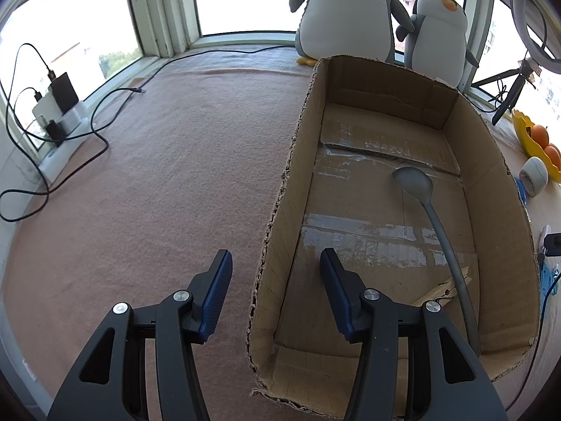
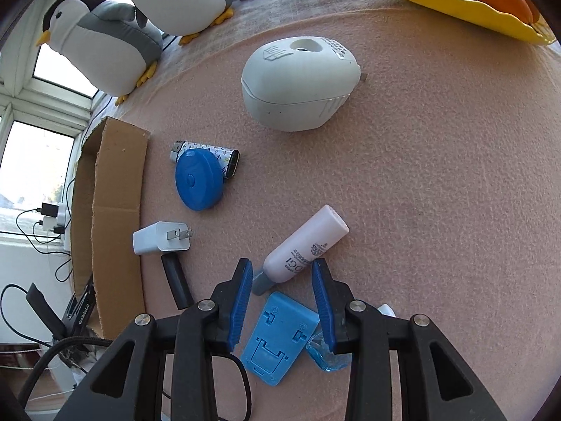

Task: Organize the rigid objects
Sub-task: 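Close the right gripper around the white COGI tube and lift it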

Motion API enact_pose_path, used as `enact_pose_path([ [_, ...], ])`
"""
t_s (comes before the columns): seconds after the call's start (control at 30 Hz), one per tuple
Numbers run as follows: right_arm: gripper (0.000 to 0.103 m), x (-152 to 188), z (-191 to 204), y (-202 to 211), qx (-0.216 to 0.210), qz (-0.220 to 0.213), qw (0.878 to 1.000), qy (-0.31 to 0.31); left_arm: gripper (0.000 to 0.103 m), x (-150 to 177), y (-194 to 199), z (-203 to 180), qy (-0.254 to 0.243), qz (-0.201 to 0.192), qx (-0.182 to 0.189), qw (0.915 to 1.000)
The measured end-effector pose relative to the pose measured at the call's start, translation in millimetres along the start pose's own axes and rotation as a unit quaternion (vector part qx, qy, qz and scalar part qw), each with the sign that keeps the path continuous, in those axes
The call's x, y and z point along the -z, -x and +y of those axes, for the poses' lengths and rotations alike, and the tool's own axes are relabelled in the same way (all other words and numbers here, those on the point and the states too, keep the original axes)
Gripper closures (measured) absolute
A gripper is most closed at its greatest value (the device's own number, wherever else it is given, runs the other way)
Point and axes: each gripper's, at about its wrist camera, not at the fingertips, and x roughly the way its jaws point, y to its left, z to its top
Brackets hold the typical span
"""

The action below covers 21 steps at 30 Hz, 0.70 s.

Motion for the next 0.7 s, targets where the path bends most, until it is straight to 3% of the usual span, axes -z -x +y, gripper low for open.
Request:
enact_pose_path([
  [0.3,0.072,-7.0,17.5,-6.9,0.026,-0.01,0.999,0.022,0.051,-0.6,-0.3,-0.7,-0.001,0.001,0.0,1.0],
  [0.37,0.079,-6.1,24.3,-8.8,0.043,-0.013,0.998,0.039,0.051,-0.6,-0.3,-0.8,0.0,0.001,0.0,1.0],
  [0.7,0.085,-3.5,40.2,-14.9,0.066,-0.031,0.994,0.078,0.051,-0.7,-0.4,-0.7,0.0,0.001,0.0,1.0],
])
